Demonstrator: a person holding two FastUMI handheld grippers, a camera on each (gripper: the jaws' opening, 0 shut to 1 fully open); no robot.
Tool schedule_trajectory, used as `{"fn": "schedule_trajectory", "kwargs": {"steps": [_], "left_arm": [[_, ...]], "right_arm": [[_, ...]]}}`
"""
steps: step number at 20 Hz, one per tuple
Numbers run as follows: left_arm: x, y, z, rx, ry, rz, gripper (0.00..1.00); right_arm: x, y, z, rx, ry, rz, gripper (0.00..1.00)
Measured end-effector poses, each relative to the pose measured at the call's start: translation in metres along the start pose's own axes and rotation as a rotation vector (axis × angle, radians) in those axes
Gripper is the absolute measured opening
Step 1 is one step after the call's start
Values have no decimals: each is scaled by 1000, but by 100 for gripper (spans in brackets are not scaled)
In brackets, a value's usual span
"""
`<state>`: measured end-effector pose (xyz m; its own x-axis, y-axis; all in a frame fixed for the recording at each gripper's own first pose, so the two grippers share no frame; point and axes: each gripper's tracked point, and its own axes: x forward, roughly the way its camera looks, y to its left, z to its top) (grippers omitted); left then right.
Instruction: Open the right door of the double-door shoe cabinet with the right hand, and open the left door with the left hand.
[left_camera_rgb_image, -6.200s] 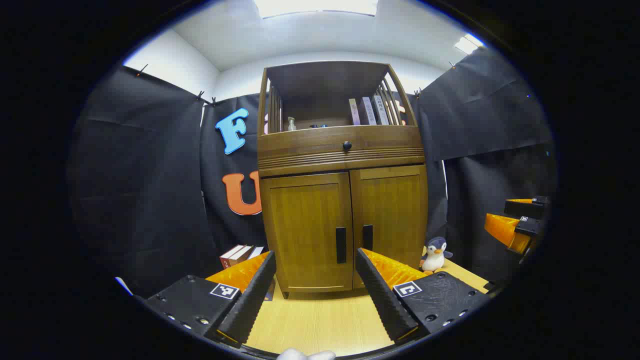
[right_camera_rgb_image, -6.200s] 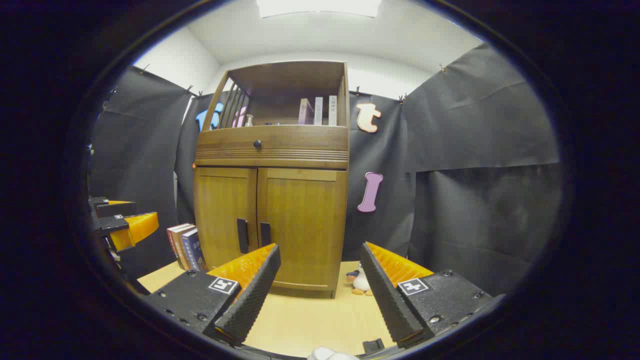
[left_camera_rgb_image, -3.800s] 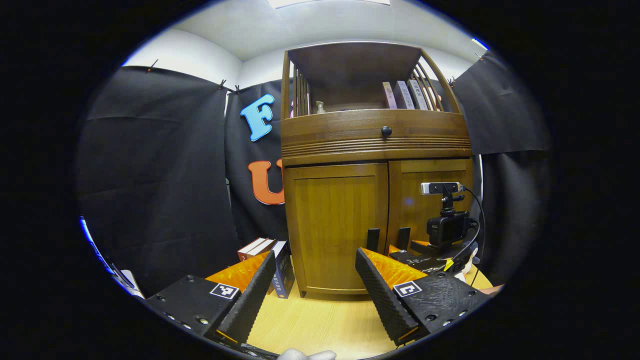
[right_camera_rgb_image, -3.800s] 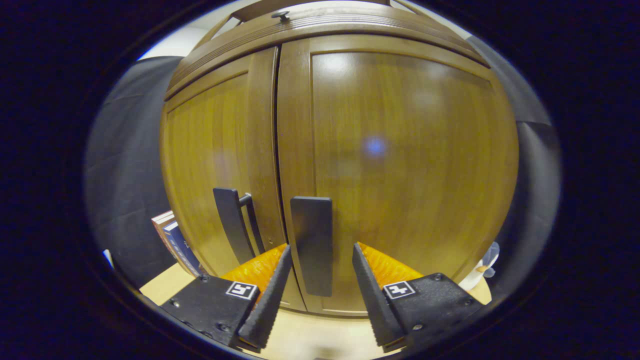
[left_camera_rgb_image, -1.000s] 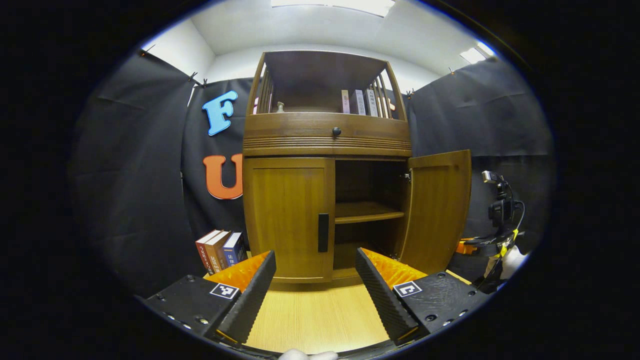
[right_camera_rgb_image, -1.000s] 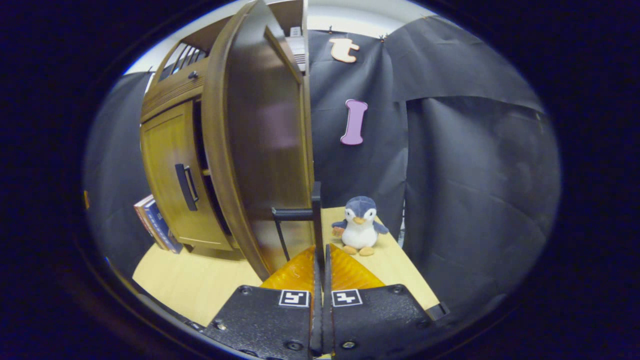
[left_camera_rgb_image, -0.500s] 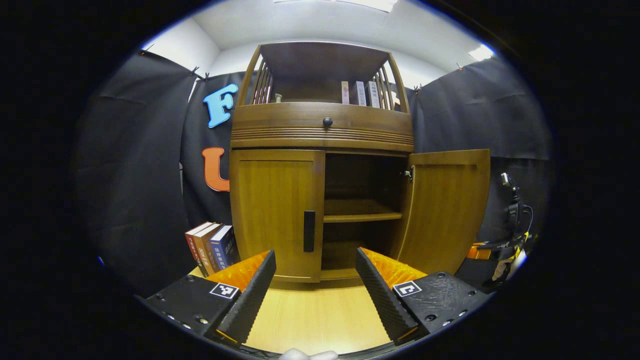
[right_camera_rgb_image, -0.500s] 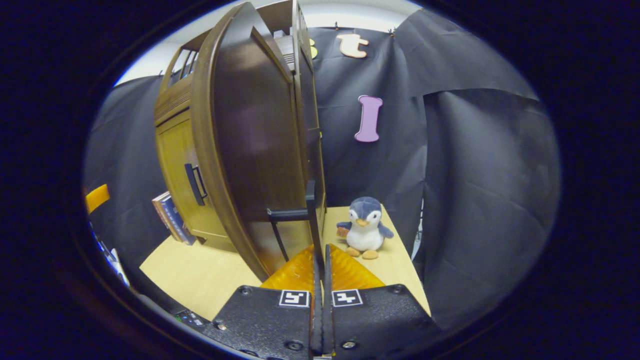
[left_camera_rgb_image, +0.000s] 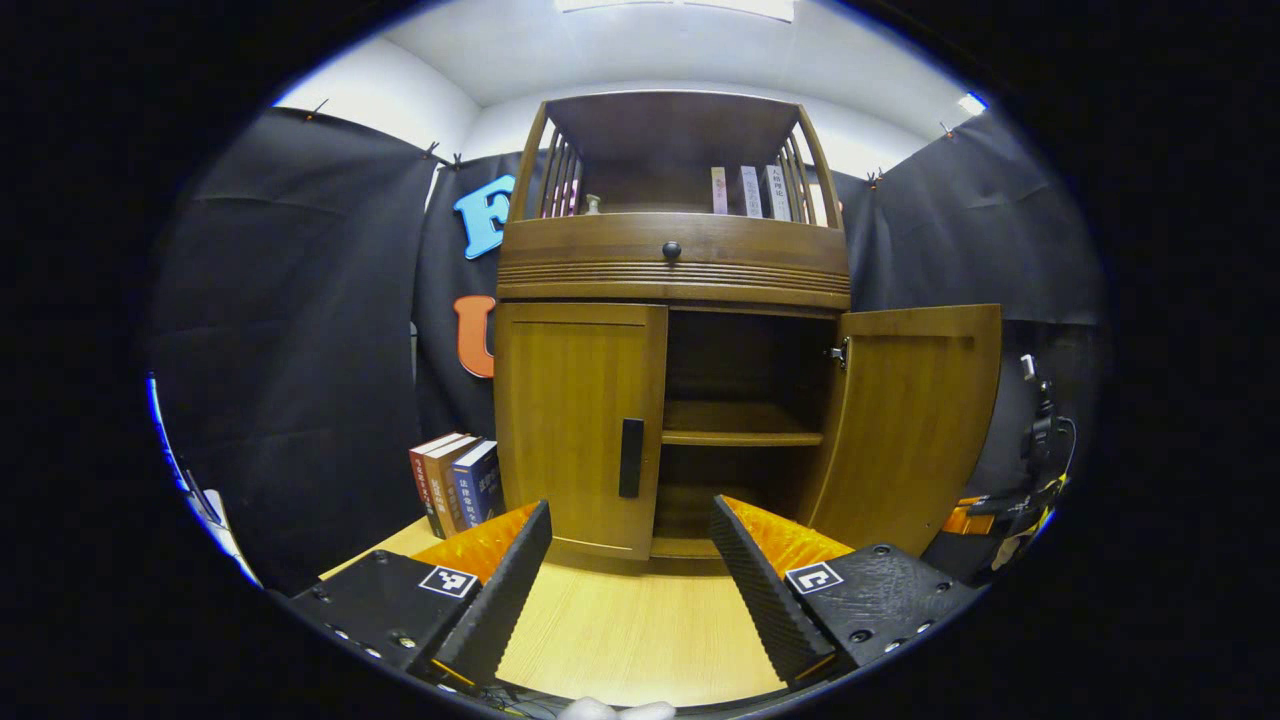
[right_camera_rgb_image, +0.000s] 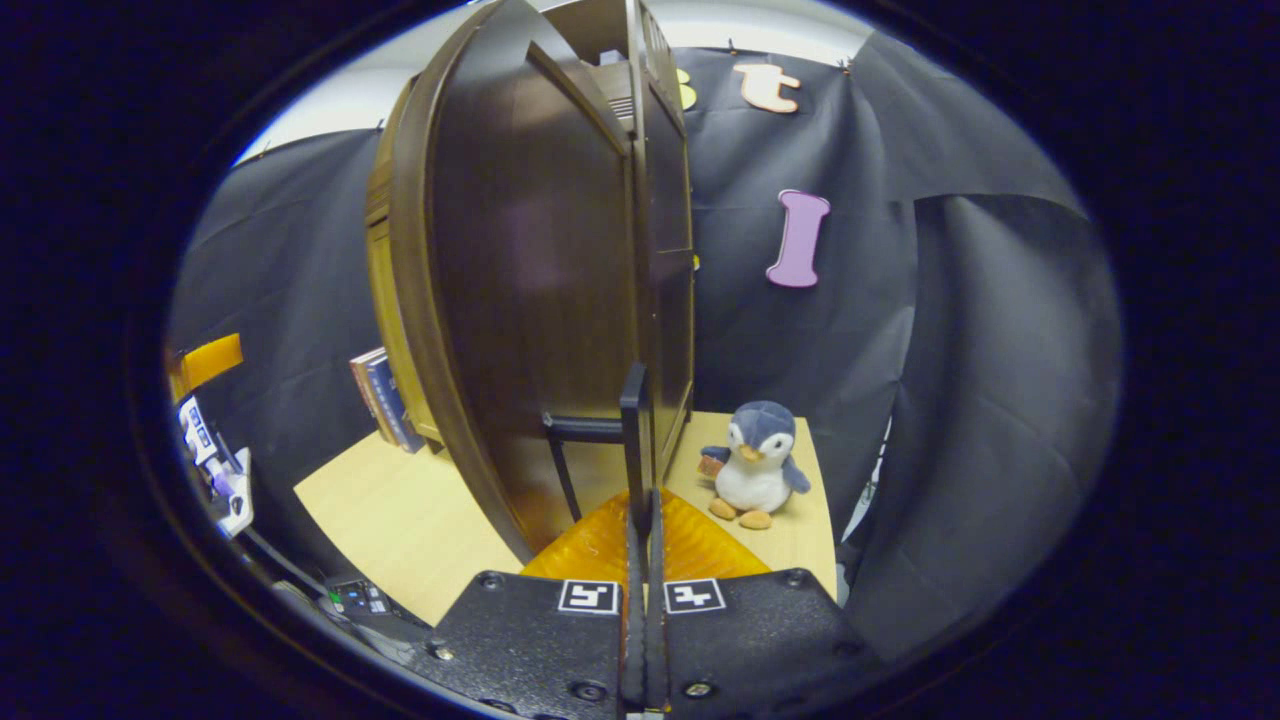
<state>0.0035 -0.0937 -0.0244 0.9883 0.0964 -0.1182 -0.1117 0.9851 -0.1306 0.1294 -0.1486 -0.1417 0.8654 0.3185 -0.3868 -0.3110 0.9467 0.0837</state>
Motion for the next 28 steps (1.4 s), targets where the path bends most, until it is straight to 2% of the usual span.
{"fn": "schedule_trajectory", "kwargs": {"steps": [4, 8, 9, 10, 14, 16, 17, 18, 22, 23, 24, 25, 28], "left_arm": [[-4, -7, -2, 10, -1, 26, 95], [0, -9, 0, 7, -5, 8, 95], [2, -7, 1, 6, -7, 2, 95], [6, -6, 1, 3, -8, -8, 95], [22, 4, 5, -4, -7, -59, 95], [29, 11, 9, -10, -11, -89, 96], [34, 15, 11, -13, -11, -102, 96], [37, 18, 11, -14, -12, -118, 95], [47, 36, 12, -13, -9, -168, 96], [48, 41, 12, -10, -8, -181, 100], [49, 46, 12, -4, -7, -192, 100], [51, 52, 10, 5, -6, -201, 95], [54, 70, 6, 33, 4, -213, 96]], "right_arm": [[-1, 0, 1, -39, 2, 66, 5], [-7, -4, 1, -88, 15, 85, 11], [-13, -5, 1, -97, 9, 86, 7], [-20, -7, 0, -100, 5, 77, 29], [-51, -19, -1, -86, -1, -26, 77], [-71, -17, 17, -69, -47, -91, 90], [-81, -14, 23, -61, -68, -131, 88], [-92, -9, 31, -50, -91, -162, 98], [-114, 32, 65, -1, -193, -251, 100], [-117, 43, 72, -4, -215, -275, 100], [-117, 54, 77, -7, -235, -292, 100], [-115, 68, 81, -6, -247, -312, 100], [-102, 107, 83, 30, -253, -321, 100]]}}
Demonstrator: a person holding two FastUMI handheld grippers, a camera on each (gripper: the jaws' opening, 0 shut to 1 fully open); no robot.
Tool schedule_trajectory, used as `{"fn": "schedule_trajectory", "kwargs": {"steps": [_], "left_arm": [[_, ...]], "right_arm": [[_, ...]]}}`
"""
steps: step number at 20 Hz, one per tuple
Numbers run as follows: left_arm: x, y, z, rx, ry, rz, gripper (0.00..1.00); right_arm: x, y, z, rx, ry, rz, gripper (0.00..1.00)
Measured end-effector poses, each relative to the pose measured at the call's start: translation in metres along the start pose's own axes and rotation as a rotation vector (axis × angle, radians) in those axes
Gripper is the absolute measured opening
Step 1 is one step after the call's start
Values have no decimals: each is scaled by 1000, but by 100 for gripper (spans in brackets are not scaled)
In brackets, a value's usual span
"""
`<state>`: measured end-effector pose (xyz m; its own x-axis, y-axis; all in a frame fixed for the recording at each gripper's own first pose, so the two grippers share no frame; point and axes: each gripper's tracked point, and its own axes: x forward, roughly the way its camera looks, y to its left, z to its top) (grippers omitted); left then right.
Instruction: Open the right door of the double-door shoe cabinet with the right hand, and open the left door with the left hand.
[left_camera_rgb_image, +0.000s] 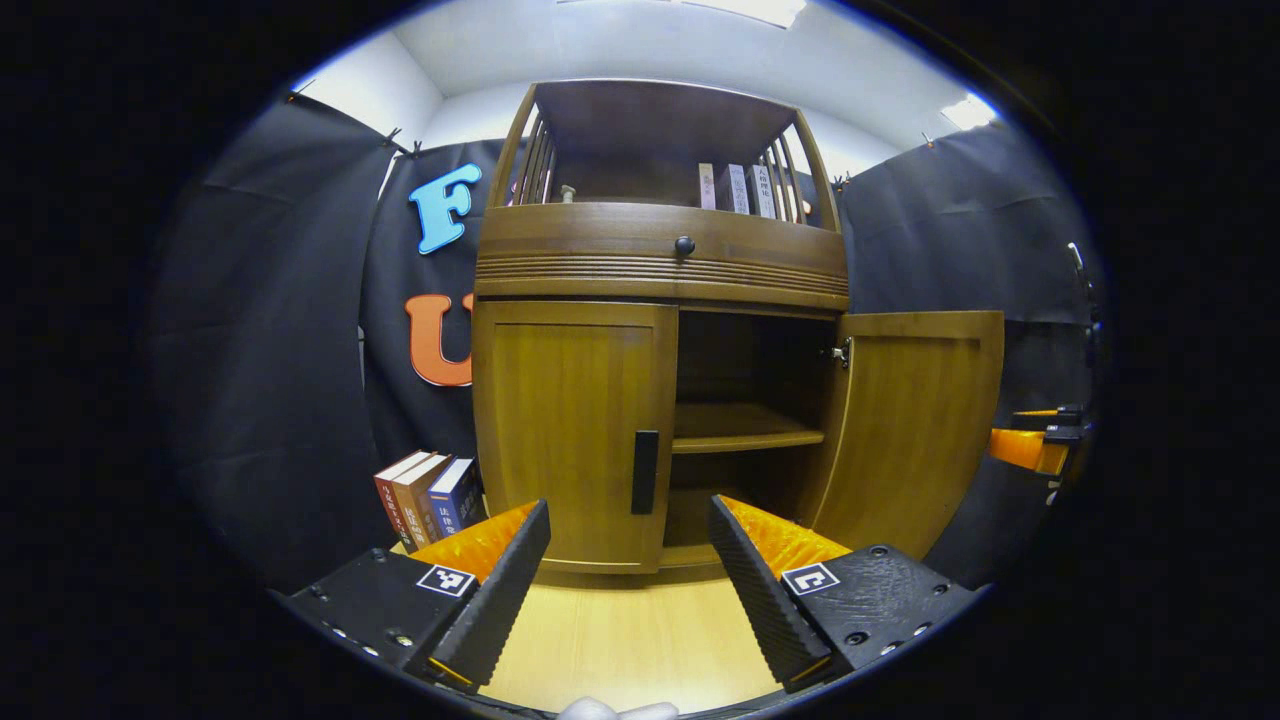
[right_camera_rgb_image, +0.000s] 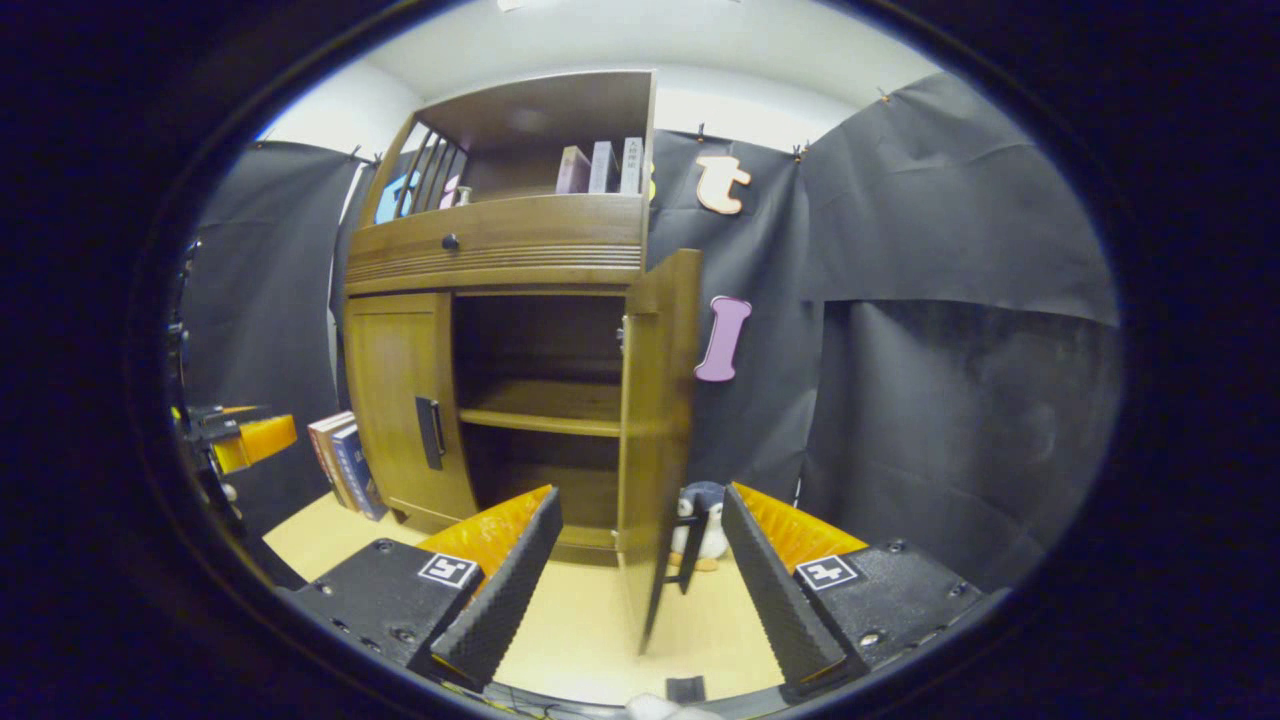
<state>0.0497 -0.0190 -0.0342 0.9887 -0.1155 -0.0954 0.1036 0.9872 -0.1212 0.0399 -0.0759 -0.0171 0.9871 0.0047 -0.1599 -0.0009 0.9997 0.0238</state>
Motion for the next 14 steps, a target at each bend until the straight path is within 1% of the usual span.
{"fn": "schedule_trajectory", "kwargs": {"steps": [1, 2, 3, 4, 7, 8, 10, 14], "left_arm": [[-1, 5, 0, 4, 0, -2, 100], [-2, 10, 0, 7, 0, -4, 96], [-3, 15, 1, 13, -4, -2, 100], [-3, 21, 2, 20, -6, 1, 96], [-6, 31, 0, 36, 0, 0, 95], [-7, 37, -1, 46, 0, 5, 95], [-7, 47, -4, 62, -1, 20, 95], [4, 51, -8, 49, 6, 13, 95]], "right_arm": [[1, 14, -2, 21, 0, -7, 100], [4, 21, -5, 34, 1, -21, 100], [4, 30, -7, 53, -9, -39, 100], [4, 40, -8, 69, -18, -50, 100], [6, 66, -19, 89, -45, -77, 100], [6, 77, -25, 94, -46, -71, 100], [12, 98, -38, 85, -12, -39, 100], [21, 110, -36, 72, 25, -16, 100]]}}
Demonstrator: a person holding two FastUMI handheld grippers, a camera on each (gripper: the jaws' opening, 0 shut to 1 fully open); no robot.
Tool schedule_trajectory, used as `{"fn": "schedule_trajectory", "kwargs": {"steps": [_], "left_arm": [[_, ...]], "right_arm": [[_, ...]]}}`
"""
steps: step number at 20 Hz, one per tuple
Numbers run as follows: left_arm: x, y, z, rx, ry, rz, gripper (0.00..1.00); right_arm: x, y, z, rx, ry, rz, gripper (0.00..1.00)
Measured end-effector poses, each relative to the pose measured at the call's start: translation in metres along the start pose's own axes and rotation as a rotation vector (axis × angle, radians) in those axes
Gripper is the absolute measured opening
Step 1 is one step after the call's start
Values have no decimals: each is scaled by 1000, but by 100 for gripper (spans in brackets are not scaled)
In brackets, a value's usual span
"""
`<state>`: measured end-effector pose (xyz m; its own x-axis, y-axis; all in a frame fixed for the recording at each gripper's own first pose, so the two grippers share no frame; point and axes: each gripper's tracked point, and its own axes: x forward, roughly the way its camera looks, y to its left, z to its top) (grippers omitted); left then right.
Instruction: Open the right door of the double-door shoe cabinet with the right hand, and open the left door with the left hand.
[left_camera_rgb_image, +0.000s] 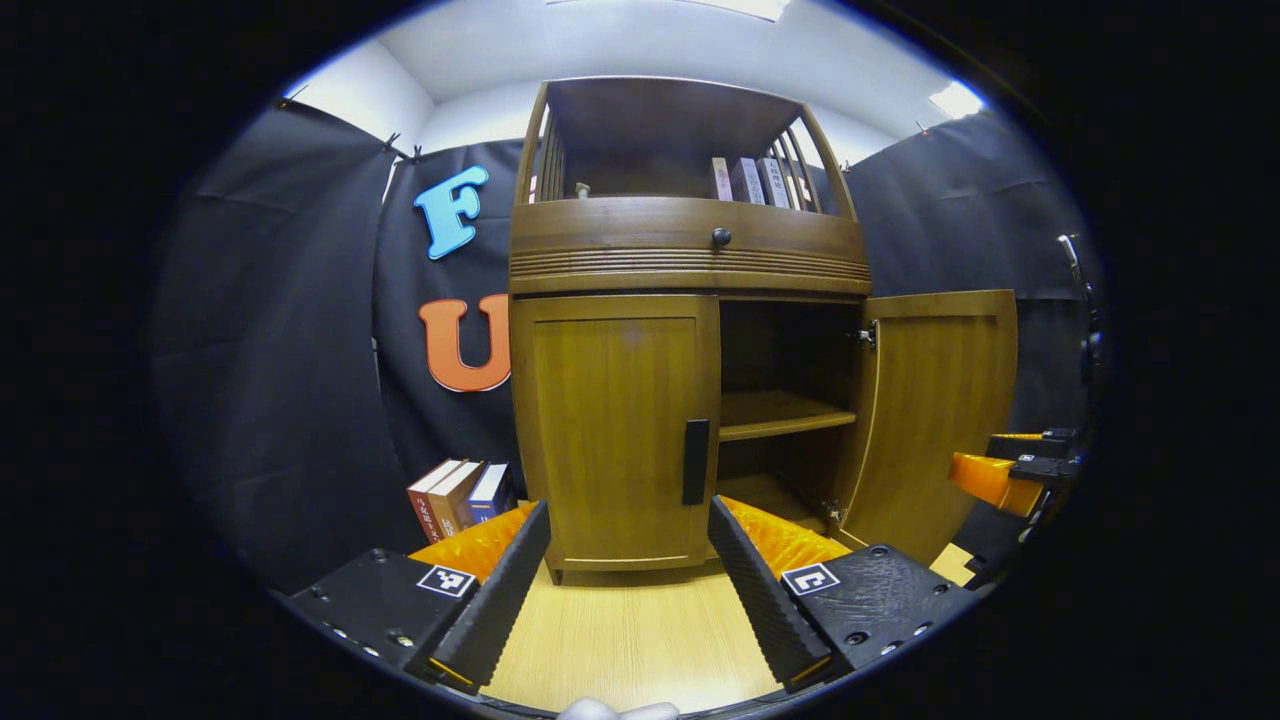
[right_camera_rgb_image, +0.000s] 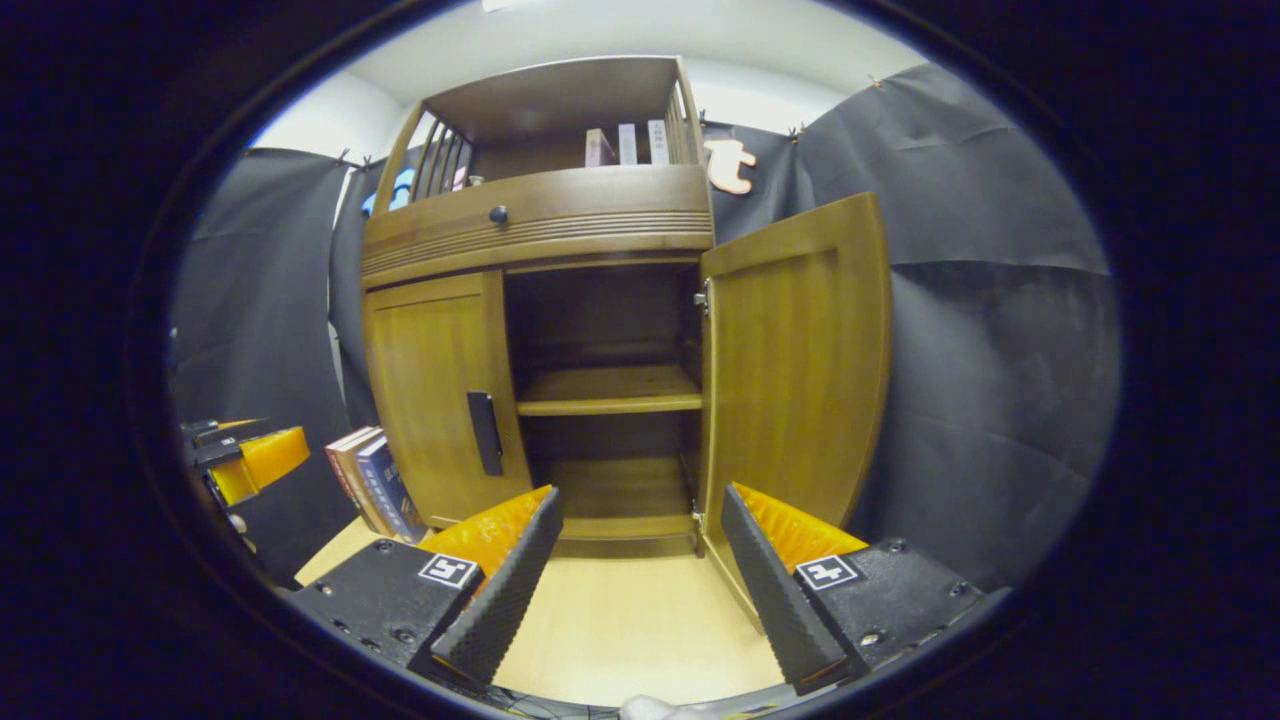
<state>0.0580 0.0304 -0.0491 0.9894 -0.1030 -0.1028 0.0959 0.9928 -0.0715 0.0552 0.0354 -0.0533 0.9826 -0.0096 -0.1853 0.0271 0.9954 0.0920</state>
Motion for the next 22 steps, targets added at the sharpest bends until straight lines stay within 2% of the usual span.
{"fn": "schedule_trajectory", "kwargs": {"steps": [2, 3, 4, 8, 9, 10, 11, 12, 13, 21, 22], "left_arm": [[13, 0, 1, -3, -10, -4, 95], [22, -4, 2, -10, -20, -15, 100], [32, -7, 4, -15, -30, -21, 95], [81, -22, 11, -18, -69, -53, 95], [95, -27, 10, -15, -73, -61, 100], [110, -31, 9, -13, -79, -67, 95], [124, -36, 6, -18, -79, -70, 95], [137, -42, 4, -29, -80, -79, 100], [151, -48, 1, -39, -82, -87, 95], [237, -75, -42, -61, -45, -76, 95], [243, -77, -45, -60, -41, -73, 92]], "right_arm": [[3, -1, 3, -16, 3, -10, 100], [5, -2, 4, -24, 9, -13, 100], [5, -1, 5, -30, 17, -14, 100], [6, -8, 14, -36, 32, -30, 100], [5, -9, 16, -35, 35, -33, 100], [8, -12, 18, -31, 37, -35, 100], [7, -12, 19, -29, 44, -34, 100], [7, -14, 19, -29, 53, -37, 100], [6, -16, 20, -28, 59, -44, 100], [-1, -35, 14, -45, 113, -93, 100], [-1, -34, 12, -50, 116, -89, 100]]}}
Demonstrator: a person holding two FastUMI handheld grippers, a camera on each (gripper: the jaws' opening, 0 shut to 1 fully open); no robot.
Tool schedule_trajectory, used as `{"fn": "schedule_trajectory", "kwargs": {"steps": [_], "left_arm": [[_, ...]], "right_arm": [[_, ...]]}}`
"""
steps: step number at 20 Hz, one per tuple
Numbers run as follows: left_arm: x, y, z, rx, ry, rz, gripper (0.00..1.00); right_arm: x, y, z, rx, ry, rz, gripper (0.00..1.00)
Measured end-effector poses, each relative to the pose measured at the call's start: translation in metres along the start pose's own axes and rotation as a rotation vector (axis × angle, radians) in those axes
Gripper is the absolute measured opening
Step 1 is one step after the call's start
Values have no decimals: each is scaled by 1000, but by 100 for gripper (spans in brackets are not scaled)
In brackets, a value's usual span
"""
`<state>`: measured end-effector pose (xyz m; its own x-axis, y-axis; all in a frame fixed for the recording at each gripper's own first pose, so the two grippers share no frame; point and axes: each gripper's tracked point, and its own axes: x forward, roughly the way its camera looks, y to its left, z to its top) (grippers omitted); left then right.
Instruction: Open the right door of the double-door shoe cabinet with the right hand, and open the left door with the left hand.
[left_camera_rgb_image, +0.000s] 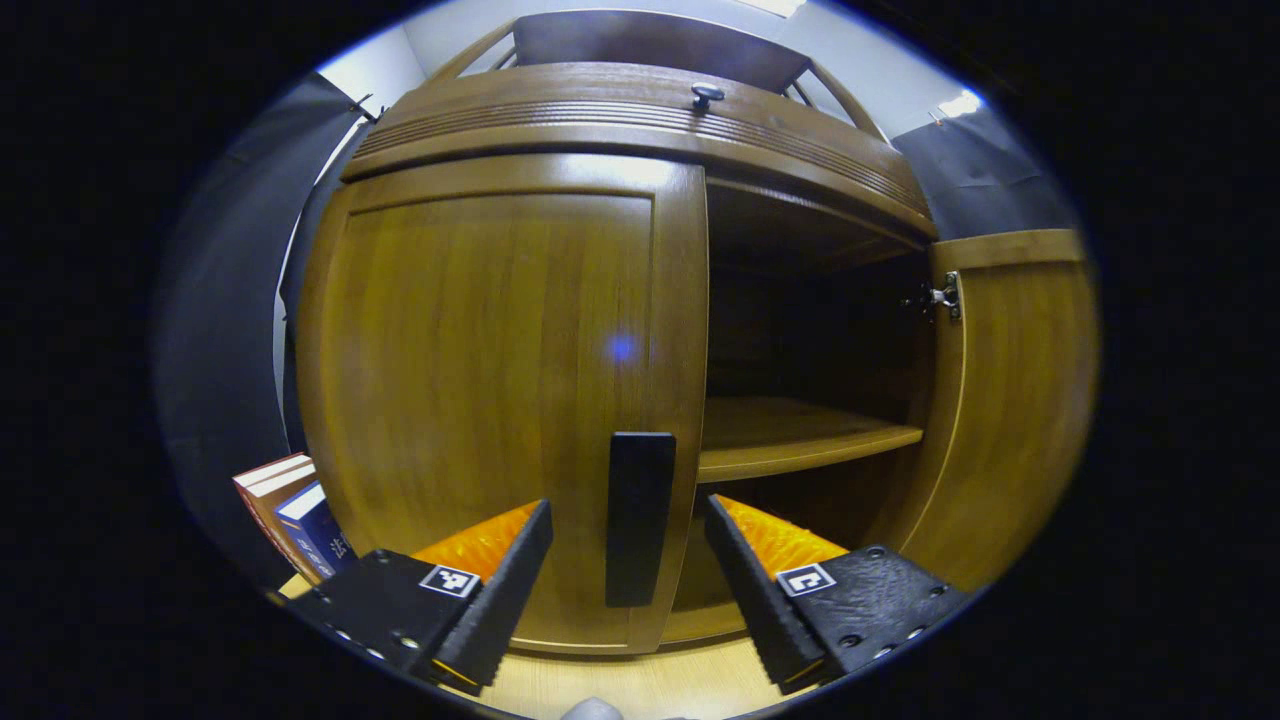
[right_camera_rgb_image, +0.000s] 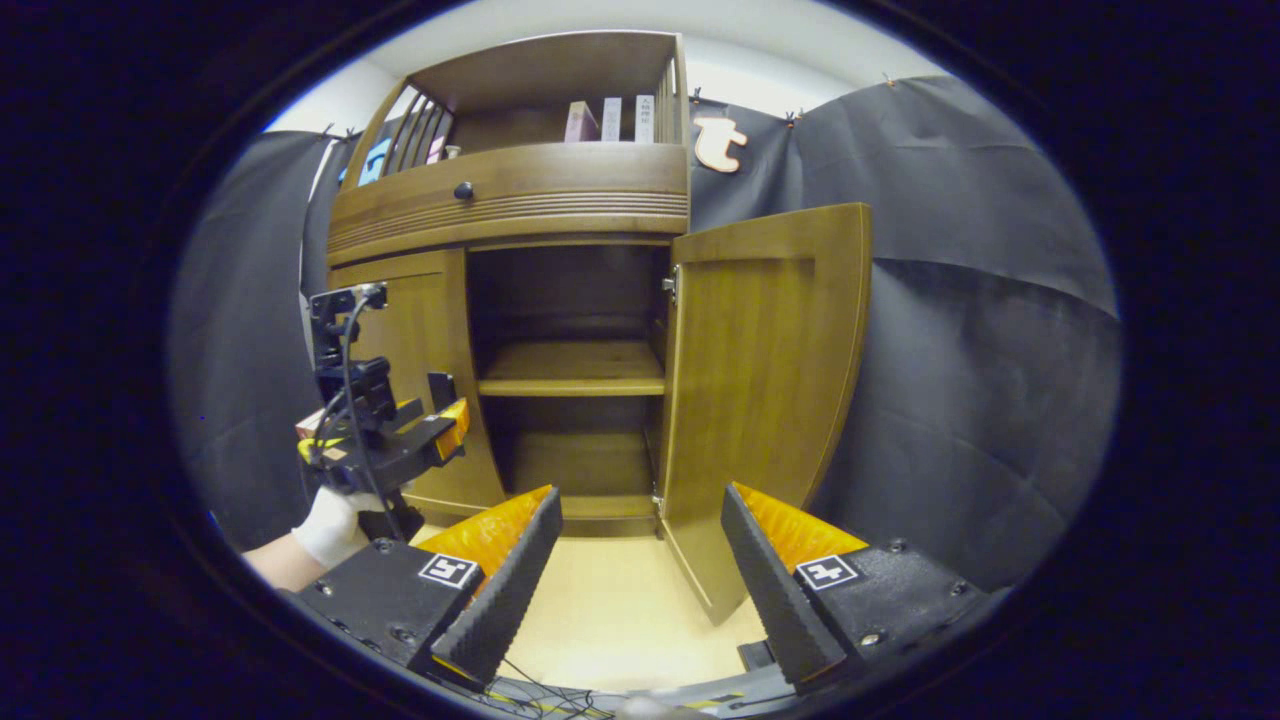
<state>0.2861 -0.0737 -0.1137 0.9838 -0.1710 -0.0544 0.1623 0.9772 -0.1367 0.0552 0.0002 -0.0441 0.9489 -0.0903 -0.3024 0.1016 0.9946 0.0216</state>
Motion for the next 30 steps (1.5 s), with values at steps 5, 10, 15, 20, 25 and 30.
{"fn": "schedule_trajectory", "kwargs": {"steps": [5, 10, 15, 20, 25, 30], "left_arm": [[20, 2, -14, -8, 28, 20, 71], [23, 0, -13, 30, 12, 22, 42], [15, 2, -14, 48, 29, 17, 29], [-9, 2, -17, 25, 33, -32, 23], [-45, 7, -18, 26, 24, -57, 23], [-87, 20, -19, 26, 21, -57, 23]], "right_arm": [[-2, -1, -5, -8, 16, 14, 100], [-2, -5, -4, -8, 15, 24, 100], [-11, -3, -5, -6, 15, 42, 100], [-23, 3, -1, 9, -5, 59, 100], [-39, 19, -10, 0, 2, 99, 100], [-51, 28, -16, 0, 6, 128, 100]]}}
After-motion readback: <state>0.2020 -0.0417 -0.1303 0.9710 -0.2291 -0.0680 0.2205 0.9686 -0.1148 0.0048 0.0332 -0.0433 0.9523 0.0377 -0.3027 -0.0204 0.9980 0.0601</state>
